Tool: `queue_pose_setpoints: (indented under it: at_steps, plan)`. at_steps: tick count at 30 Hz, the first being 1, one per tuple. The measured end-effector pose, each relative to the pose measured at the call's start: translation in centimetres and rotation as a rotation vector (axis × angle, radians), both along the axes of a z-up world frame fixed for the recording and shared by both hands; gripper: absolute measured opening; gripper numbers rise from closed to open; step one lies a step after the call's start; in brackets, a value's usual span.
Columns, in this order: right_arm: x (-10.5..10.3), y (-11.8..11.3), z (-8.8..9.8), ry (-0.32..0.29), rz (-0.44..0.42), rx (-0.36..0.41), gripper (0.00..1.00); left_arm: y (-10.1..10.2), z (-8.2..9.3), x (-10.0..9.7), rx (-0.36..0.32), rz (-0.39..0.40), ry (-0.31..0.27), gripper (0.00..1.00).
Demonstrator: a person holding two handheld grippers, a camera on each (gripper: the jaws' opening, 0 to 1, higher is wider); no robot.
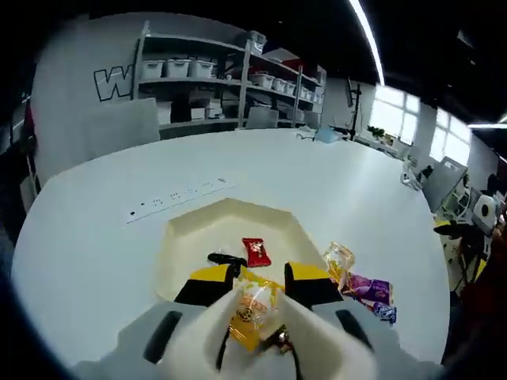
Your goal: Place the target food into the container with the food tongs after gripping and lifting it, then release it inside without dropping or visibly crushing the food.
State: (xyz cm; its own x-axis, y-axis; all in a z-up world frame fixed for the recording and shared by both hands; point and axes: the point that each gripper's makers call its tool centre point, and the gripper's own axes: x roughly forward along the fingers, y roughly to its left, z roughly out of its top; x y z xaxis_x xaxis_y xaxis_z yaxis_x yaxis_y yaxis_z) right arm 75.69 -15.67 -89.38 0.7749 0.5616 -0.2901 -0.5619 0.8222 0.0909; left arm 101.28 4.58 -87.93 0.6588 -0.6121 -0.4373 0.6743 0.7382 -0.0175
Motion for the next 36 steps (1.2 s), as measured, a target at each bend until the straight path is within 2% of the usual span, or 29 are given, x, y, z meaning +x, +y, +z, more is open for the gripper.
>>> queue_pose_setpoints:
  at_steps: [8,13,21,27,29,36]
  plan:
    - [0.0,-0.2,-0.1,0.005,-0.003,0.005,0.99,-0.2,0.3,0.1,0.018,0.008,-0.019,0.26]
    - [-0.1,-0.1,0.0,0.001,-0.001,0.008,0.99,-0.2,0.4,-0.6,0.026,-0.009,-0.015,0.26]
    - [-0.4,0.1,0.3,-0.003,0.002,0.010,0.99,0.1,0.8,-1.5,0.033,-0.018,-0.002,0.26]
    - [-0.6,0.4,0.4,-0.006,0.008,0.007,0.99,-0.5,0.4,-2.6,0.033,-0.043,0.018,0.26]
    - [-0.7,0.4,0.6,-0.008,0.011,0.005,0.99,-0.5,0.0,-3.0,0.059,-0.054,0.026,0.26]
    - [-0.9,0.4,0.6,-0.008,0.012,0.002,0.99,-0.9,-0.1,-3.8,0.044,-0.070,0.044,0.26]
